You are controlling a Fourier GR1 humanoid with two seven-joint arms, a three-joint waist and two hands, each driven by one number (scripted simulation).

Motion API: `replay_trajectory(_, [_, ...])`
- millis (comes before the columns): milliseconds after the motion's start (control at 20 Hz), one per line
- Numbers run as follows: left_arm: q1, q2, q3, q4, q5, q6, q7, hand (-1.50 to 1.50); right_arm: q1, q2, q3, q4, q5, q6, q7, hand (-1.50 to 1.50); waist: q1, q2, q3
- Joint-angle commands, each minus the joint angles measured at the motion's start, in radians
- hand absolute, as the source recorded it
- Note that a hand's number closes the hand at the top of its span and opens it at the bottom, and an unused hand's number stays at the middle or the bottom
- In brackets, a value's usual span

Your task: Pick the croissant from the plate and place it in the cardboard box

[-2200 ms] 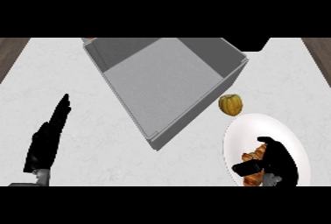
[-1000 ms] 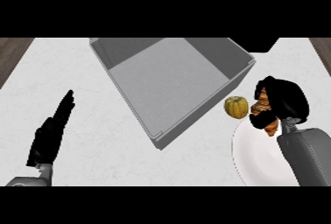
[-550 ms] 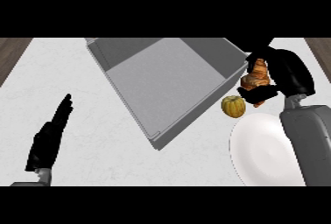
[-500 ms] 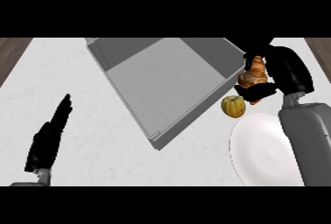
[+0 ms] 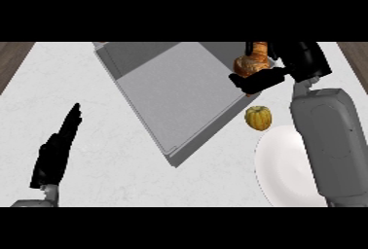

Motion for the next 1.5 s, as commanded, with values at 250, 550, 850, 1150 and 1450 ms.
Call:
replay_trajectory(250, [0.005,0.015,0.029,-0.029,0.012,-0.051,0.009,0.0,-0.331,0.1,0.0,0.321,0.069,-0.062,0.111,1.5,0.016,0.004,0.0])
replay_trajectory(550, [-0.011,-0.042,-0.016,-0.001,-0.054,-0.004,0.002,0.0,-0.459,0.156,-0.032,0.64,0.085,-0.159,0.027,1.5,0.022,0.009,0.0])
replay_trajectory(850, [-0.033,-0.046,-0.008,-0.002,-0.035,-0.029,0.003,0.0,-0.56,0.187,-0.053,0.908,0.124,-0.25,-0.001,1.5,0.049,0.019,-0.001])
replay_trajectory(1150, [-0.068,-0.025,0.008,-0.008,-0.034,-0.047,0.01,0.0,-0.558,0.194,-0.101,1.075,0.094,-0.336,-0.006,-1.5,0.067,0.028,-0.001])
replay_trajectory(1450, [-0.056,-0.06,-0.024,0.002,-0.06,-0.033,0.01,0.0,-0.561,0.195,-0.103,1.15,0.029,-0.424,-0.097,-1.5,0.076,0.027,0.0])
